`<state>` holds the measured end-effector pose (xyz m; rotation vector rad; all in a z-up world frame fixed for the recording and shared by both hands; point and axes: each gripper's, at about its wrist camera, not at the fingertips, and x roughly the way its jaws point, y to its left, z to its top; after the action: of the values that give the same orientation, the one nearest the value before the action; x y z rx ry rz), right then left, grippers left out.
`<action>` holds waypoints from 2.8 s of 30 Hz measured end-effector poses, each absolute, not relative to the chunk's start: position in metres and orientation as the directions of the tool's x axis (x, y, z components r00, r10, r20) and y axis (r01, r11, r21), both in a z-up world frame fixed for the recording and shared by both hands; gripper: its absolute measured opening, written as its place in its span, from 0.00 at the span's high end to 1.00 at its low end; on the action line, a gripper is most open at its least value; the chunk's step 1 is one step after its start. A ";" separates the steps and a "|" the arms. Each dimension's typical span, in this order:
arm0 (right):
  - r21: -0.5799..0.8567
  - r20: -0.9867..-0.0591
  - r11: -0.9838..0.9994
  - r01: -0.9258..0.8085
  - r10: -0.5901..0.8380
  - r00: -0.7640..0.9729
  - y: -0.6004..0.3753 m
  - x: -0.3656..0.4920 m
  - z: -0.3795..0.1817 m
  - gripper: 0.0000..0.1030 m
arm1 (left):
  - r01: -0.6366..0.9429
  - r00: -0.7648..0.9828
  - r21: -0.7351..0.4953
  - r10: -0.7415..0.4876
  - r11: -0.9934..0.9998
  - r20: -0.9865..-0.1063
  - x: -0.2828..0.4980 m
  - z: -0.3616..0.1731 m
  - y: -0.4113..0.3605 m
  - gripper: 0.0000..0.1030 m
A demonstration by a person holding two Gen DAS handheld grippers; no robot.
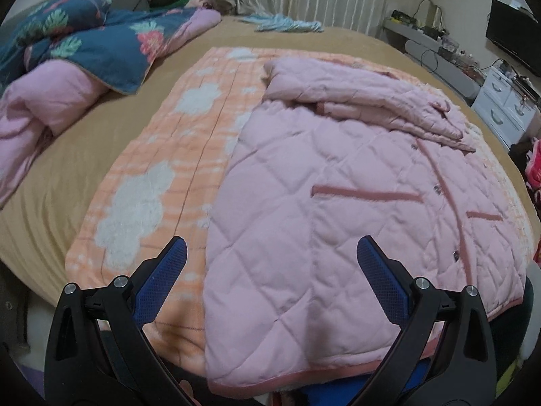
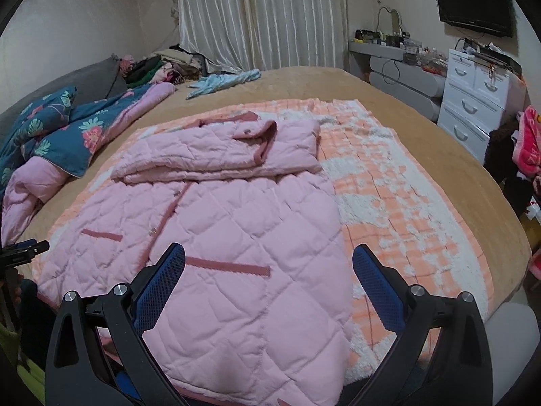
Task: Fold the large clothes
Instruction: 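Lower both grippers to the jacket hem and grasp it, then lift the hem with both grippers and carry it toward the collar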
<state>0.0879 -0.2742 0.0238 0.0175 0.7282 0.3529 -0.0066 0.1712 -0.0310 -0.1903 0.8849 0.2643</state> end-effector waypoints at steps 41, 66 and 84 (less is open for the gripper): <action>0.248 -0.903 0.917 -0.312 0.336 0.267 -0.310 0.063 -0.104 0.05 | -0.221 0.452 -0.178 -0.061 0.959 -0.890 -0.028 -0.106 0.168 0.17; 0.327 -0.709 0.848 -0.418 0.512 0.484 -0.318 0.040 -0.033 0.83 | -0.147 0.605 -0.093 0.015 0.985 -0.796 -0.034 -0.043 0.148 0.91; 0.299 -0.560 0.840 -0.453 0.539 0.629 -0.297 0.072 0.045 0.84 | -0.111 0.710 -0.109 0.002 0.988 -0.704 -0.003 0.019 0.139 0.92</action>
<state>0.0716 -0.2968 0.0451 0.1347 0.6844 0.5700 -0.0029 0.1388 0.0193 -0.1472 0.7797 0.0632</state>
